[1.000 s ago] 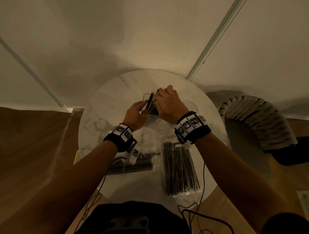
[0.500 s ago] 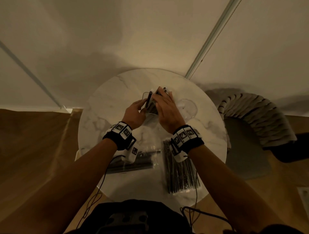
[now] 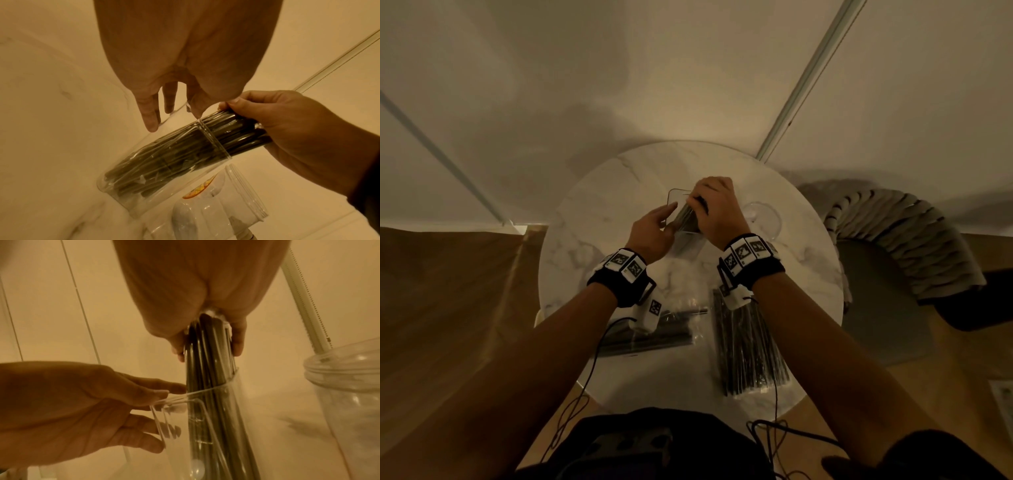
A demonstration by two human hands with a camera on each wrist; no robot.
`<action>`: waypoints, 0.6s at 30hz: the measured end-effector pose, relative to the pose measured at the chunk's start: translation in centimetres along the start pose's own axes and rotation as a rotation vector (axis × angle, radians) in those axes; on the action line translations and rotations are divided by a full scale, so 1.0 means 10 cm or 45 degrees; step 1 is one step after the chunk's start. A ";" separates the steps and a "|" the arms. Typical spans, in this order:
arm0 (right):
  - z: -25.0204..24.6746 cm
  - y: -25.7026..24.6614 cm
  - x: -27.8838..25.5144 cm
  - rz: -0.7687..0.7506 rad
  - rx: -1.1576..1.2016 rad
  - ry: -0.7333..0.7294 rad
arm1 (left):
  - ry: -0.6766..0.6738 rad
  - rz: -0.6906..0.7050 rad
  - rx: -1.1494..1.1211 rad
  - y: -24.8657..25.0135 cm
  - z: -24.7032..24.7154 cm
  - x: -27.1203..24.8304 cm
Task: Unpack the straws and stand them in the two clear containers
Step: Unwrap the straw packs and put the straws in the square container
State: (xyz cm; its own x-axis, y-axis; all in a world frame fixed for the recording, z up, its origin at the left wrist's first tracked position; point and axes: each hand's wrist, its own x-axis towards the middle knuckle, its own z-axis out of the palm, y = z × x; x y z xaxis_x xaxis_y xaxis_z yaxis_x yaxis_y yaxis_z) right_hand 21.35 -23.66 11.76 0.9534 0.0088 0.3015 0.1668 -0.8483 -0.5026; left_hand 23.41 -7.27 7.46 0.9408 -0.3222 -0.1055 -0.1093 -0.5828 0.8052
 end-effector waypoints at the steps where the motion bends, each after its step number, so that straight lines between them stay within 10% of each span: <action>1: -0.03 -0.01 -0.01 0.024 0.056 0.001 | 0.004 -0.009 -0.010 0.01 0.00 0.00; 18: 0.05 -0.07 -0.15 0.042 -0.128 0.018 | -0.014 -0.006 -0.035 -0.03 0.04 0.00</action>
State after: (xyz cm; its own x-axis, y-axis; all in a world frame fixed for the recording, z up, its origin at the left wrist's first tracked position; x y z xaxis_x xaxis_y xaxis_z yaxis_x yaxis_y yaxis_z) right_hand 19.95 -22.81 11.25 0.9542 -0.0272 0.2980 0.1084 -0.8968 -0.4290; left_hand 23.28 -7.41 6.96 0.9376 -0.3278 -0.1161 -0.0956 -0.5639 0.8203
